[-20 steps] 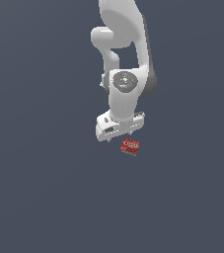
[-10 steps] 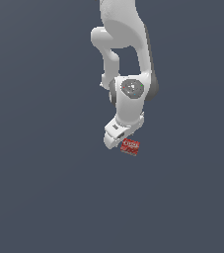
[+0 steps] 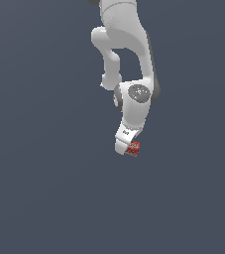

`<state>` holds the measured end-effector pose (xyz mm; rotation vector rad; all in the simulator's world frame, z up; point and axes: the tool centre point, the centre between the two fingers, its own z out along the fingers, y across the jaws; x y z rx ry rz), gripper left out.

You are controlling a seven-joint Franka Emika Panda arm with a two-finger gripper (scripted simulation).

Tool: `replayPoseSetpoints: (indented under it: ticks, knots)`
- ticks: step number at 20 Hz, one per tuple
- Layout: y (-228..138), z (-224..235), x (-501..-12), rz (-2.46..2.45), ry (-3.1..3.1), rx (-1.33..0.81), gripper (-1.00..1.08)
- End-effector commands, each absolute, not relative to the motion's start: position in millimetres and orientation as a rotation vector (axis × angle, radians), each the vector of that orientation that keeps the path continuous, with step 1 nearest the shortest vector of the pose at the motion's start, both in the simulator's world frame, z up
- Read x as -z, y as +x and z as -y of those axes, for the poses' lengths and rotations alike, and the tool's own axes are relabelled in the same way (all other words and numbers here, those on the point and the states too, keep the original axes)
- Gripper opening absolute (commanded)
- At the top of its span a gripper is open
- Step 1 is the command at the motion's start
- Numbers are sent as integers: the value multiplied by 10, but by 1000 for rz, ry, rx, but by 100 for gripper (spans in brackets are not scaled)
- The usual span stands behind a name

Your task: Pick up the object and move it to a goal position.

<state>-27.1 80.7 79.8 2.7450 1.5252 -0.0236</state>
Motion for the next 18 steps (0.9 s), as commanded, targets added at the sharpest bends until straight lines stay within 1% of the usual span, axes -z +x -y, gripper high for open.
replayPoseSetpoints:
  ticks: [1, 9, 18]
  knots:
    - [-282, -856, -753, -1615, 2693, 16, 100]
    - [-308, -954, -668, -1780, 2589, 3, 100]
    - [-314, -969, -627, -1802, 2574, 1, 100]
